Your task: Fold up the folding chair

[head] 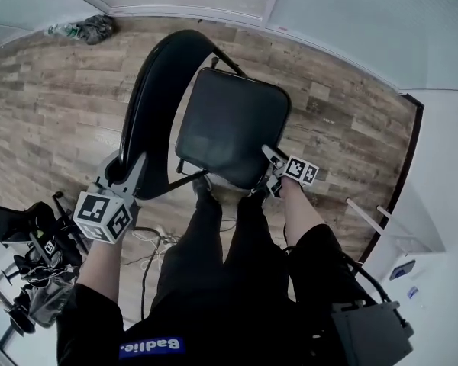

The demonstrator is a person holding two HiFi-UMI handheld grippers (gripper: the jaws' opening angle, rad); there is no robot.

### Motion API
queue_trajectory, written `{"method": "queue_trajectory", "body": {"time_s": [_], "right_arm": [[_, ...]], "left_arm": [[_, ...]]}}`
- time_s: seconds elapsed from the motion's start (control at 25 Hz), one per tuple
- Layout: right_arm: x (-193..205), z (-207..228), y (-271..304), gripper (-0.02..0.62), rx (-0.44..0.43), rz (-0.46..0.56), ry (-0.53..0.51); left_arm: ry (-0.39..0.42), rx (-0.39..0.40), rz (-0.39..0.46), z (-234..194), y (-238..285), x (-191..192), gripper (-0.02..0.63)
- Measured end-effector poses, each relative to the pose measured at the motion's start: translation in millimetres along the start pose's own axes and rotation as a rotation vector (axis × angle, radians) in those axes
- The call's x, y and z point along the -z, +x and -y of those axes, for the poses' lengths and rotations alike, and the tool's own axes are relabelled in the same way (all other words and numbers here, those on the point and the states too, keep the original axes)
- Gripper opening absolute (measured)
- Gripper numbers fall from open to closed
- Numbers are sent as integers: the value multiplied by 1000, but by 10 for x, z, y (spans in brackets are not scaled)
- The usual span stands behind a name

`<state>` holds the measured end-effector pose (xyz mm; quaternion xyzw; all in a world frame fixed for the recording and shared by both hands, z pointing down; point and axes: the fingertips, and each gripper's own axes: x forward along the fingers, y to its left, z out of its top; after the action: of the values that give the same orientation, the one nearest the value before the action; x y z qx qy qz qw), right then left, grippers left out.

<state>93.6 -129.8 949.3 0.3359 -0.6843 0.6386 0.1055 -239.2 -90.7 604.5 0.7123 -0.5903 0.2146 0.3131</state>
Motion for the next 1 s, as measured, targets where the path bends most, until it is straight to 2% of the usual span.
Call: {"method": "queue_trajectory", "body": {"time_s": [0.28, 0.68, 0.88, 1.0], "right_arm": [[13, -440, -74, 290, 22, -22, -23], [61, -1231, -203, 288, 16, -58, -75], [104, -1607, -212, 288, 25, -104, -130], [139, -1776, -214, 288, 43, -119, -153]], "left_arm": [[22, -5, 10, 174, -147, -136, 118], [82, 95, 51, 732, -324, -259, 101], [123, 99, 53, 928, -368, -303, 101], [116, 95, 59, 986, -408, -342, 101]]}}
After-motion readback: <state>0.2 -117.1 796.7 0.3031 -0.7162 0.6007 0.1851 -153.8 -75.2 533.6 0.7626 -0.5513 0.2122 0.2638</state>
